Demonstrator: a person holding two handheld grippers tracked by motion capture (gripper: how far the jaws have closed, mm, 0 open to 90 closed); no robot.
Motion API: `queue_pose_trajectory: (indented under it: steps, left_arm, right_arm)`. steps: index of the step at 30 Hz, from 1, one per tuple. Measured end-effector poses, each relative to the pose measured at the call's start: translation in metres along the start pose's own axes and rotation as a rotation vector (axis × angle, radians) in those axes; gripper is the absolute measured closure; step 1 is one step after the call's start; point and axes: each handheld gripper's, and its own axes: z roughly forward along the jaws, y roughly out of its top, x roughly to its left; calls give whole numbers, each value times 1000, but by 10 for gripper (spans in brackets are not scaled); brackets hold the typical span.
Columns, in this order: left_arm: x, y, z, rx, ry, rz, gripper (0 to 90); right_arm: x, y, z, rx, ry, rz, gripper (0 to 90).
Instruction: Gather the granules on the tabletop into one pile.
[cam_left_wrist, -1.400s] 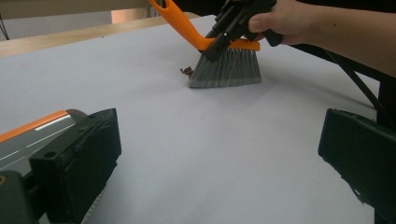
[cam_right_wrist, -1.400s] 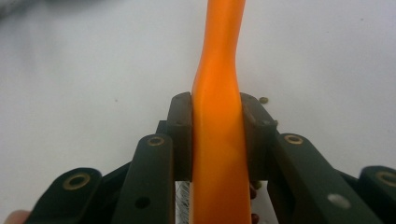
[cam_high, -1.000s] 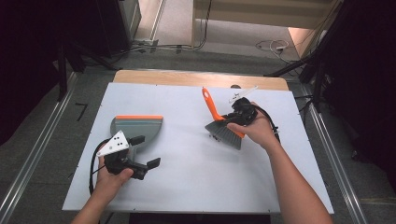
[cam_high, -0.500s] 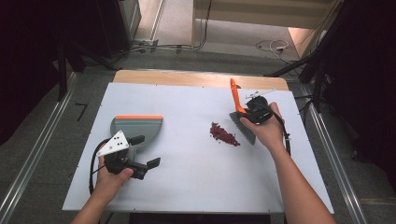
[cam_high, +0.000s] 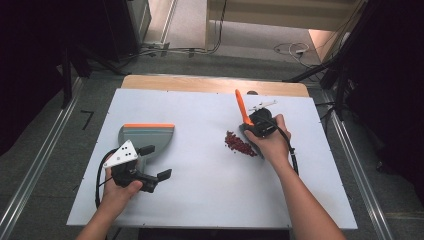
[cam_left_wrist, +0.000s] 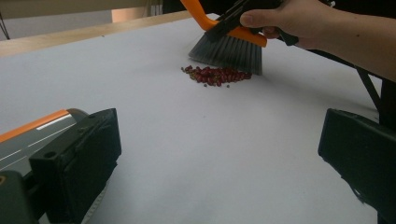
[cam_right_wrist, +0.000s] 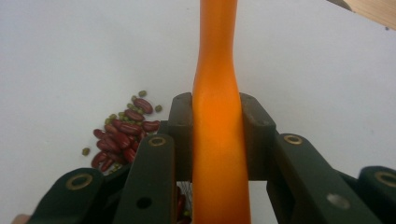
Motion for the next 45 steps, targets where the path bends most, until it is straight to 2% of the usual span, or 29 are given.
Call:
queue_pose_trajectory:
  steps: [8, 10, 14, 17, 20, 25, 27, 29, 34, 39, 45]
  left_arm:
    - [1, 0, -1, 0, 1, -1, 0]
    - [1, 0, -1, 2, 2, -1, 0]
    - [1, 0, -1, 0, 3, -3, 0]
    - [1, 0, 0, 0, 3, -3, 0]
    - [0, 0, 0, 0, 2, -1, 0]
    - [0, 0, -1, 2, 2, 1, 0]
    - [0, 0, -1, 4, 2, 2, 0]
    - [1, 0, -2, 2, 2, 1, 0]
    - [0, 0, -2, -3, 1, -2, 0]
    - [1, 0, -1, 1, -1, 2, 0]
    - [0, 0, -1, 2, -1, 0, 0]
  right_arm:
    - [5, 5, 0, -16, 19, -18, 687]
    - [4, 7, -5, -27, 22, -20, 687]
    - [3, 13, -21, -73, 63, -54, 686]
    - [10, 16, -29, -64, 146, -85, 687]
    - [23, 16, -27, -41, 208, -112, 686]
    - [44, 15, -13, 1, 314, -103, 686]
    - [48, 15, -5, 24, 352, -103, 686]
    - [49, 14, 4, 53, 379, -74, 686]
    - [34, 14, 15, 73, 368, -5, 685]
    - [23, 12, 15, 81, 341, 23, 682]
    - [11, 9, 16, 79, 333, 53, 681]
